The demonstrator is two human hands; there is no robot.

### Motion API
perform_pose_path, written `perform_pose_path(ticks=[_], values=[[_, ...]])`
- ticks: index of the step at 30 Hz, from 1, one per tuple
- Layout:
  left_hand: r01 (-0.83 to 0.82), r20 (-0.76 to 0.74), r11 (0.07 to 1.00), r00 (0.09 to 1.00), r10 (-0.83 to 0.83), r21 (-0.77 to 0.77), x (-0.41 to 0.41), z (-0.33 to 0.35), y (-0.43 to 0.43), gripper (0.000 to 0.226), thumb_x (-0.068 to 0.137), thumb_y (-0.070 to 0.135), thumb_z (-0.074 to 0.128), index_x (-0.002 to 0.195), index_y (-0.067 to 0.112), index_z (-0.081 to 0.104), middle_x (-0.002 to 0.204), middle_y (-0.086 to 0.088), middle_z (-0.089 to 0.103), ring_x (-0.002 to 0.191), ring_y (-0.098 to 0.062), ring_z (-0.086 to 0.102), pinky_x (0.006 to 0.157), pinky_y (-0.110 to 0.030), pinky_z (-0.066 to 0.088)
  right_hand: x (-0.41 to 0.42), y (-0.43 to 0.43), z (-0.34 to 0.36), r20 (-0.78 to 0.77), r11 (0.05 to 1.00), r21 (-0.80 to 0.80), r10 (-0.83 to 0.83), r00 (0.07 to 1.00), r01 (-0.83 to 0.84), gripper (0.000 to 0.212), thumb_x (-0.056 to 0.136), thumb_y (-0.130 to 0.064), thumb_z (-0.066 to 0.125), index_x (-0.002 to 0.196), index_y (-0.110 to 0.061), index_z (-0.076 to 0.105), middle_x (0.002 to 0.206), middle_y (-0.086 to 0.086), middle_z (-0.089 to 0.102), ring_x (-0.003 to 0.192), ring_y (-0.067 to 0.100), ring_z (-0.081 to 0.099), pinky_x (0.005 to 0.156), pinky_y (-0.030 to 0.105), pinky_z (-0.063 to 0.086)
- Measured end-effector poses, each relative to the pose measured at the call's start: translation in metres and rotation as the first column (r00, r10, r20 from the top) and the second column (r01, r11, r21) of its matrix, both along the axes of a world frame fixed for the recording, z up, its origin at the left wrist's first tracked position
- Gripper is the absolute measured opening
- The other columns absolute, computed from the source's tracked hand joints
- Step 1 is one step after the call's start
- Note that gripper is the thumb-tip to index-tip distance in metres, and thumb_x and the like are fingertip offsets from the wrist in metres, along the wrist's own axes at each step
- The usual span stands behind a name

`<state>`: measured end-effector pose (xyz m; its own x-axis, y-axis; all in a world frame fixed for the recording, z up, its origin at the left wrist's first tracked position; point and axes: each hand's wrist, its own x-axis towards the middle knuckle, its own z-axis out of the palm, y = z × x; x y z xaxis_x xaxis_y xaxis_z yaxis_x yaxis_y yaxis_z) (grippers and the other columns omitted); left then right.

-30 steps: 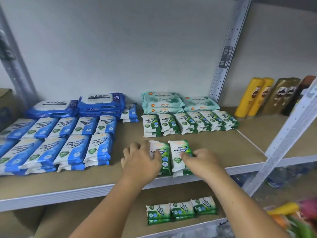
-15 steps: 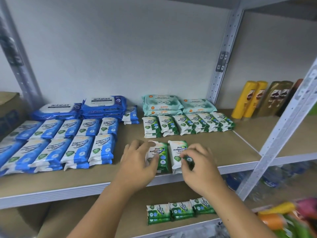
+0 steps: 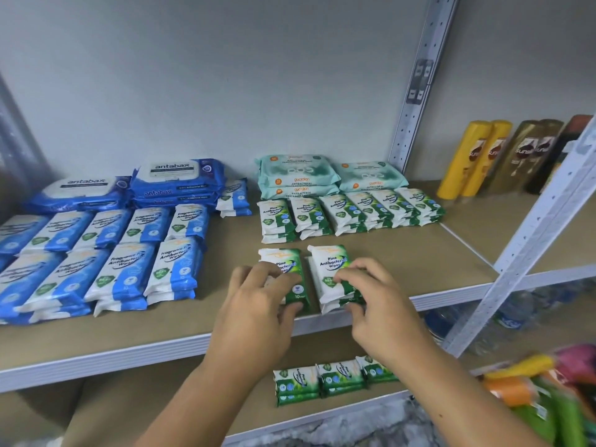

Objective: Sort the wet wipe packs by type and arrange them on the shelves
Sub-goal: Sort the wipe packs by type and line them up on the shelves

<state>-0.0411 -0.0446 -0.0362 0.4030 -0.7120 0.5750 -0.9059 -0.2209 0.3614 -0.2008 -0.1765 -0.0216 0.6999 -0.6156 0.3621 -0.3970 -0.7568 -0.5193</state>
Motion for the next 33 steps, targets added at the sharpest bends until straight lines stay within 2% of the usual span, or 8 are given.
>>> perform_pose_path(ticks=[4,8,10,13,17,19,24,33], values=[[0.002,-0.051,0.999,0.999,-0.004,-0.042,0.006,-0.006,-0.009,0.047,0.069,0.017,0.089,0.111,0.027,0.073,0.106,0.002,0.06,0.096,-0.026,0.051,0.079,-0.034,0.048,0.01,-0.013,-0.004,0.038,1.0,0.005,0.0,0.999,0.0,0.051,0.078,0.011,0.067,0.111,-0.028,0.068,0.116,-0.021,0.044,0.078,-0.005,0.052,0.066,0.004,0.036],[0.001,-0.093,1.0,0.996,-0.001,-0.007,0.013,-0.001,-0.01,0.054,0.063,0.029,0.091,0.113,0.031,0.072,0.11,0.007,0.059,0.099,-0.021,0.049,0.083,-0.035,0.049,0.024,-0.019,-0.007,0.07,1.0,-0.007,-0.028,0.997,0.029,0.052,0.076,0.013,0.068,0.111,-0.025,0.07,0.117,-0.017,0.047,0.08,0.005,0.05,0.067,0.002,0.034],[-0.004,-0.105,1.0,0.994,0.004,0.006,0.017,0.0,-0.012,0.058,0.061,0.033,0.091,0.115,0.035,0.07,0.112,0.011,0.057,0.101,-0.017,0.047,0.082,-0.034,0.048,0.031,-0.023,-0.008,0.077,0.999,-0.019,-0.039,0.996,0.041,0.052,0.075,0.012,0.069,0.111,-0.026,0.07,0.118,-0.016,0.047,0.078,0.005,0.05,0.067,0.005,0.034],[0.028,-0.094,0.999,0.995,-0.024,0.039,0.021,0.0,-0.012,0.066,0.059,0.038,0.092,0.12,0.037,0.068,0.115,0.014,0.054,0.104,-0.012,0.043,0.081,-0.03,0.044,0.038,-0.026,-0.009,0.089,0.998,-0.028,-0.05,0.995,0.053,0.053,0.076,0.012,0.066,0.112,-0.025,0.07,0.119,-0.017,0.047,0.078,0.007,0.051,0.066,0.017,0.041],[0.052,-0.087,0.996,0.995,-0.047,0.067,0.032,-0.002,-0.016,0.066,0.062,0.023,0.09,0.123,0.035,0.068,0.116,0.013,0.054,0.106,-0.016,0.047,0.086,-0.03,0.045,0.047,-0.03,-0.012,0.123,0.996,-0.037,-0.071,0.99,0.076,0.055,0.072,0.014,0.063,0.111,-0.024,0.071,0.117,-0.016,0.048,0.075,0.008,0.049,0.065,0.021,0.041],[0.055,-0.085,0.997,0.995,-0.051,0.051,0.036,-0.004,-0.022,0.063,0.064,0.022,0.09,0.123,0.033,0.069,0.116,0.01,0.056,0.106,-0.019,0.051,0.089,-0.03,0.044,0.051,-0.032,-0.015,0.135,0.996,-0.044,-0.072,0.988,0.079,0.056,0.071,0.014,0.062,0.111,-0.024,0.071,0.117,-0.015,0.049,0.073,0.009,0.048,0.064,0.023,0.042],[0.037,-0.068,0.999,0.997,-0.037,0.006,0.041,-0.009,-0.034,0.06,0.067,0.02,0.091,0.123,0.028,0.071,0.115,0.006,0.059,0.104,-0.022,0.052,0.09,-0.035,0.047,0.058,-0.036,-0.021,0.196,0.995,-0.058,-0.071,0.978,0.084,0.056,0.069,0.014,0.059,0.11,-0.022,0.072,0.119,-0.008,0.053,0.094,0.017,0.057,0.073,0.038,0.055],[0.002,-0.013,1.0,1.0,-0.001,0.013,0.04,-0.01,-0.039,0.057,0.073,0.024,0.086,0.126,0.031,0.067,0.117,0.006,0.058,0.106,-0.023,0.05,0.084,-0.041,0.053,0.057,-0.035,-0.022,0.181,0.996,-0.059,-0.055,0.982,0.066,0.055,0.075,0.013,0.059,0.117,-0.02,0.069,0.125,-0.007,0.05,0.101,0.019,0.057,0.078,0.041,0.056]])
